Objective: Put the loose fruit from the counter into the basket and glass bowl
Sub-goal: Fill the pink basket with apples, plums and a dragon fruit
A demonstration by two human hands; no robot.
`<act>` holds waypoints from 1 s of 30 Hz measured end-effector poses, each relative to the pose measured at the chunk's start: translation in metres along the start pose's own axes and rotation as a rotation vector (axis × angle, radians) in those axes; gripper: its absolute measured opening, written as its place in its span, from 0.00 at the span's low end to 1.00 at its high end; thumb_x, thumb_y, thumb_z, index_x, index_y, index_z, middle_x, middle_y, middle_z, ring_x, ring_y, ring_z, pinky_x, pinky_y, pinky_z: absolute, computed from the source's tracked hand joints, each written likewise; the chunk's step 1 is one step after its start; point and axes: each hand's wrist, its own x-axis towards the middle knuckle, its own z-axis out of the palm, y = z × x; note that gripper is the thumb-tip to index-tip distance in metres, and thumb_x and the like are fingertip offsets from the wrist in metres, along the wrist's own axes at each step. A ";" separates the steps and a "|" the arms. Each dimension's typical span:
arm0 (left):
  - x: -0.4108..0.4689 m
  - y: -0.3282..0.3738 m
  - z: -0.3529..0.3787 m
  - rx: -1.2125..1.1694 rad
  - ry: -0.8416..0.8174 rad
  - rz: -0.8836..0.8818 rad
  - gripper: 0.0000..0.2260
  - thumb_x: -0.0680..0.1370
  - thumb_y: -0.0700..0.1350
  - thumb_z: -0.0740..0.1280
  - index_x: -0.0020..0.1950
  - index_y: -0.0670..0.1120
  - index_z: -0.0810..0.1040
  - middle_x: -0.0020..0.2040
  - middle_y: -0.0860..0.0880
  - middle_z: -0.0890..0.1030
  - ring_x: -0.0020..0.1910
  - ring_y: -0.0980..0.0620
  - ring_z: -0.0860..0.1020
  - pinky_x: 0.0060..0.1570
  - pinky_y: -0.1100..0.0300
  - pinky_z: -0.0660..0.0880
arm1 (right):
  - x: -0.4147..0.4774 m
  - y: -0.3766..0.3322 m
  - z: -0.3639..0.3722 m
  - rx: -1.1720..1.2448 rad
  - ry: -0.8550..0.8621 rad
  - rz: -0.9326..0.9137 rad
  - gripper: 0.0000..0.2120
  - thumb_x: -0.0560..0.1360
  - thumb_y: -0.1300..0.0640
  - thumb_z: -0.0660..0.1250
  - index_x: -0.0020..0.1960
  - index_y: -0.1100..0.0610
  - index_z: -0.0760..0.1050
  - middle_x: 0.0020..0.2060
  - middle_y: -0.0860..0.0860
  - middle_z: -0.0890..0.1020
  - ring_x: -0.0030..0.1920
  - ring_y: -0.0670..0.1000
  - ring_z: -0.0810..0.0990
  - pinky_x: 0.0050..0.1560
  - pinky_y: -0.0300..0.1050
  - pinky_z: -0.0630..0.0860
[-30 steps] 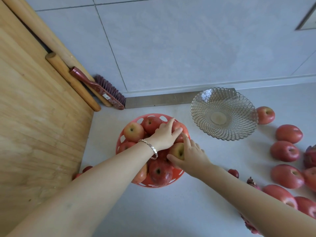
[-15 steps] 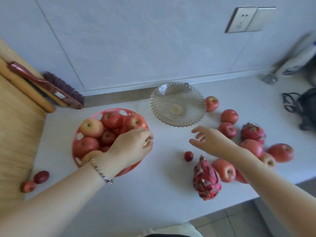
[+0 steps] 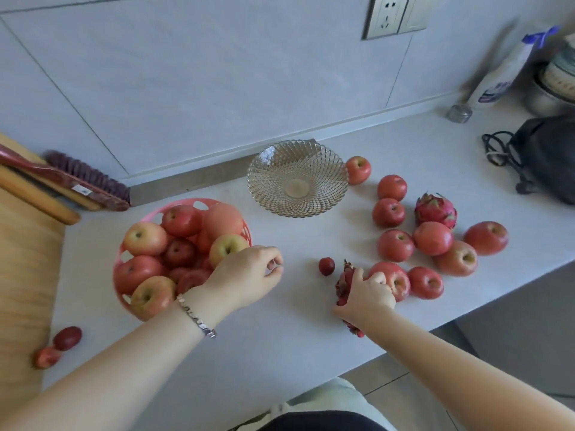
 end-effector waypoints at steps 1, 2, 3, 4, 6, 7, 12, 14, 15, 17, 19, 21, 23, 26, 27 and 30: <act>-0.002 -0.003 0.000 -0.003 0.006 -0.011 0.06 0.77 0.46 0.63 0.50 0.47 0.78 0.35 0.56 0.71 0.39 0.55 0.71 0.44 0.62 0.70 | 0.001 0.000 0.001 0.024 0.003 -0.007 0.40 0.64 0.39 0.69 0.68 0.57 0.58 0.57 0.59 0.67 0.55 0.60 0.74 0.41 0.44 0.75; -0.004 -0.006 0.000 -0.011 0.014 -0.022 0.06 0.76 0.46 0.63 0.50 0.47 0.78 0.33 0.57 0.70 0.38 0.55 0.71 0.43 0.62 0.71 | 0.000 0.001 0.000 0.039 0.011 -0.021 0.39 0.64 0.40 0.69 0.67 0.57 0.59 0.57 0.59 0.68 0.55 0.61 0.73 0.40 0.44 0.74; -0.006 -0.010 0.000 -0.021 0.011 -0.036 0.06 0.76 0.46 0.64 0.50 0.47 0.79 0.32 0.58 0.70 0.38 0.55 0.72 0.44 0.62 0.72 | -0.001 0.004 -0.001 0.057 0.018 -0.036 0.38 0.63 0.41 0.69 0.66 0.56 0.60 0.55 0.58 0.68 0.54 0.61 0.73 0.39 0.44 0.71; -0.008 -0.013 0.000 -0.030 0.006 -0.050 0.06 0.76 0.46 0.64 0.50 0.47 0.79 0.32 0.59 0.70 0.38 0.55 0.73 0.45 0.61 0.73 | -0.003 0.007 -0.005 0.085 0.019 -0.047 0.37 0.63 0.41 0.70 0.66 0.55 0.61 0.54 0.57 0.68 0.54 0.61 0.73 0.39 0.44 0.70; -0.012 -0.019 -0.005 -0.054 0.005 -0.078 0.06 0.76 0.46 0.64 0.50 0.47 0.78 0.32 0.59 0.71 0.38 0.56 0.73 0.47 0.59 0.76 | -0.006 0.009 -0.017 0.189 -0.002 -0.065 0.37 0.61 0.41 0.70 0.65 0.53 0.63 0.50 0.55 0.68 0.52 0.59 0.75 0.39 0.45 0.71; -0.014 -0.023 -0.010 -0.074 0.016 -0.094 0.05 0.76 0.45 0.64 0.49 0.47 0.78 0.33 0.59 0.72 0.38 0.56 0.74 0.48 0.59 0.76 | -0.008 0.006 -0.026 0.260 -0.009 -0.085 0.36 0.61 0.41 0.71 0.64 0.52 0.63 0.49 0.55 0.68 0.50 0.58 0.76 0.39 0.45 0.74; -0.020 -0.051 -0.036 -0.213 0.198 -0.186 0.04 0.75 0.44 0.65 0.47 0.47 0.79 0.42 0.53 0.81 0.43 0.54 0.78 0.49 0.60 0.75 | -0.029 -0.036 -0.087 0.534 0.065 -0.353 0.36 0.58 0.43 0.74 0.63 0.46 0.64 0.51 0.53 0.69 0.45 0.54 0.78 0.43 0.44 0.79; -0.023 -0.069 -0.044 -0.233 0.319 -0.232 0.05 0.75 0.43 0.66 0.49 0.46 0.79 0.46 0.51 0.80 0.46 0.54 0.77 0.50 0.62 0.73 | -0.039 -0.061 -0.110 0.589 0.134 -0.498 0.37 0.59 0.44 0.75 0.64 0.46 0.64 0.52 0.51 0.69 0.47 0.51 0.74 0.50 0.41 0.75; -0.025 -0.082 -0.049 -0.203 0.379 -0.256 0.06 0.75 0.41 0.66 0.50 0.45 0.79 0.47 0.51 0.79 0.48 0.54 0.76 0.52 0.62 0.71 | -0.042 -0.077 -0.119 0.612 0.157 -0.571 0.37 0.59 0.45 0.76 0.65 0.46 0.64 0.53 0.50 0.68 0.48 0.48 0.71 0.51 0.39 0.71; -0.028 -0.112 -0.054 -0.133 0.464 -0.327 0.10 0.73 0.40 0.67 0.54 0.43 0.78 0.52 0.47 0.77 0.55 0.49 0.74 0.59 0.58 0.70 | -0.045 -0.111 -0.133 0.649 0.175 -0.709 0.39 0.60 0.47 0.77 0.66 0.47 0.63 0.54 0.49 0.67 0.51 0.44 0.66 0.55 0.35 0.65; -0.034 -0.139 -0.054 -0.110 0.465 -0.494 0.15 0.74 0.41 0.66 0.60 0.41 0.74 0.57 0.42 0.75 0.59 0.43 0.72 0.61 0.51 0.70 | -0.045 -0.148 -0.138 0.655 0.168 -0.826 0.40 0.59 0.48 0.77 0.67 0.49 0.62 0.55 0.49 0.66 0.53 0.42 0.64 0.57 0.33 0.63; -0.041 -0.157 -0.050 -0.133 0.436 -0.630 0.18 0.75 0.45 0.65 0.63 0.40 0.71 0.60 0.39 0.73 0.62 0.40 0.69 0.61 0.48 0.69 | -0.042 -0.184 -0.135 0.633 0.165 -0.905 0.42 0.59 0.49 0.77 0.68 0.51 0.62 0.55 0.50 0.66 0.55 0.46 0.68 0.58 0.34 0.65; -0.045 -0.167 -0.041 -0.219 0.393 -0.690 0.21 0.77 0.47 0.61 0.67 0.39 0.67 0.65 0.39 0.70 0.66 0.41 0.66 0.65 0.49 0.66 | -0.037 -0.216 -0.126 0.587 0.150 -0.956 0.42 0.60 0.48 0.77 0.69 0.51 0.61 0.57 0.52 0.66 0.57 0.50 0.72 0.58 0.38 0.68; -0.046 -0.173 -0.029 -0.306 0.305 -0.686 0.26 0.79 0.50 0.56 0.74 0.41 0.58 0.74 0.41 0.62 0.73 0.44 0.59 0.72 0.50 0.58 | -0.026 -0.248 -0.106 0.421 0.131 -0.995 0.43 0.61 0.46 0.75 0.70 0.50 0.59 0.60 0.56 0.66 0.61 0.58 0.72 0.60 0.51 0.73; -0.045 -0.174 -0.026 -0.305 0.301 -0.683 0.27 0.79 0.51 0.56 0.74 0.41 0.56 0.75 0.41 0.60 0.74 0.45 0.58 0.73 0.51 0.56 | -0.022 -0.254 -0.099 0.326 0.130 -0.998 0.44 0.61 0.46 0.74 0.71 0.51 0.57 0.62 0.56 0.65 0.63 0.59 0.70 0.61 0.53 0.73; -0.044 -0.173 -0.023 -0.309 0.312 -0.700 0.28 0.79 0.51 0.56 0.75 0.41 0.53 0.76 0.42 0.57 0.75 0.44 0.54 0.73 0.51 0.53 | -0.016 -0.257 -0.082 0.028 0.124 -1.040 0.44 0.64 0.46 0.72 0.73 0.51 0.53 0.65 0.58 0.62 0.64 0.61 0.66 0.58 0.53 0.71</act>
